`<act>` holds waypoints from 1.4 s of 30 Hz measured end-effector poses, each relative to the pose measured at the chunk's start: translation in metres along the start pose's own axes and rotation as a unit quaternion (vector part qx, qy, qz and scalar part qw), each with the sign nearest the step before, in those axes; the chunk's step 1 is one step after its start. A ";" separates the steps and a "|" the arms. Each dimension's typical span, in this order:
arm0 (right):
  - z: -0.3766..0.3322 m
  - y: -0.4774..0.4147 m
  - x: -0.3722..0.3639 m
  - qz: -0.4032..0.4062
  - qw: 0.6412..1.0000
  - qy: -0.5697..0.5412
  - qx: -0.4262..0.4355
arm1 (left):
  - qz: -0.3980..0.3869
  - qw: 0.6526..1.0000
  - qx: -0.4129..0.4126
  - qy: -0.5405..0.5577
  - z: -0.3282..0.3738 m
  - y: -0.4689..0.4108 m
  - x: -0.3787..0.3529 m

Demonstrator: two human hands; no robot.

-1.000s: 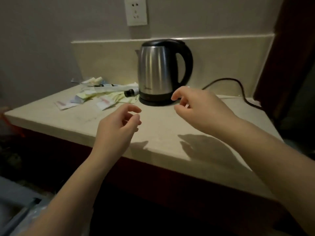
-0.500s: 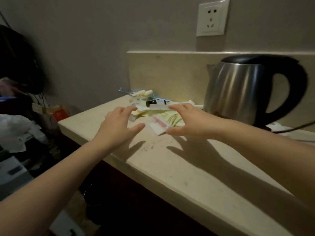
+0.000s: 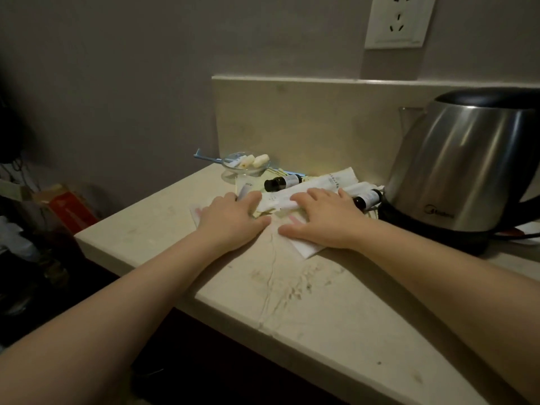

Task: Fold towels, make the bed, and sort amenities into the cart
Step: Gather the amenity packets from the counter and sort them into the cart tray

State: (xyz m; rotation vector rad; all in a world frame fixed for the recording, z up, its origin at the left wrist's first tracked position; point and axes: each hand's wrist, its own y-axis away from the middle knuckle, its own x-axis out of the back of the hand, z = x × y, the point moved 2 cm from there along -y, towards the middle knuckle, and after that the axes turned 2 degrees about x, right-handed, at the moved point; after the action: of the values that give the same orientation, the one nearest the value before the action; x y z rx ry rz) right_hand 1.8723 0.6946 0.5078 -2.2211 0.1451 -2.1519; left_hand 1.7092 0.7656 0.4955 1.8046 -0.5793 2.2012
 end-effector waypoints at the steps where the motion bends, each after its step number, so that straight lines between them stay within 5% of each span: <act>1: -0.002 0.005 0.000 0.003 1.000 0.001 0.008 | 0.012 1.000 -0.012 0.019 -0.003 0.001 -0.001; 13: -0.020 0.026 0.002 0.051 0.996 -0.058 0.055 | 0.139 0.978 -0.048 0.147 -0.004 0.021 0.006; 18: -0.036 0.029 0.008 0.100 0.992 0.012 0.082 | 0.191 0.952 -0.023 0.238 -0.013 0.035 0.019; 24: -0.036 0.026 0.038 0.205 0.959 -0.181 0.080 | 0.236 0.922 -0.009 0.308 -0.026 0.052 0.034; 28: -0.039 0.020 0.059 0.272 0.934 -0.216 0.087 | 0.250 0.900 -0.002 0.358 -0.031 0.059 0.045; 35: -0.067 0.018 0.064 0.306 0.902 -0.275 0.130 | 0.304 0.834 0.007 0.460 -0.028 0.063 0.070; 42: -0.091 0.009 0.088 0.420 0.847 -0.302 0.124 | 0.270 0.744 -0.040 0.610 0.004 0.078 0.081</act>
State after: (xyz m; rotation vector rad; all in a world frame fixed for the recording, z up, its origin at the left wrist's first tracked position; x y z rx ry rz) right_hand 1.7837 0.6795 0.5973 -1.9959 0.6223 -0.9257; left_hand 1.6629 0.6888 0.5635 -0.1784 -0.8378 2.9595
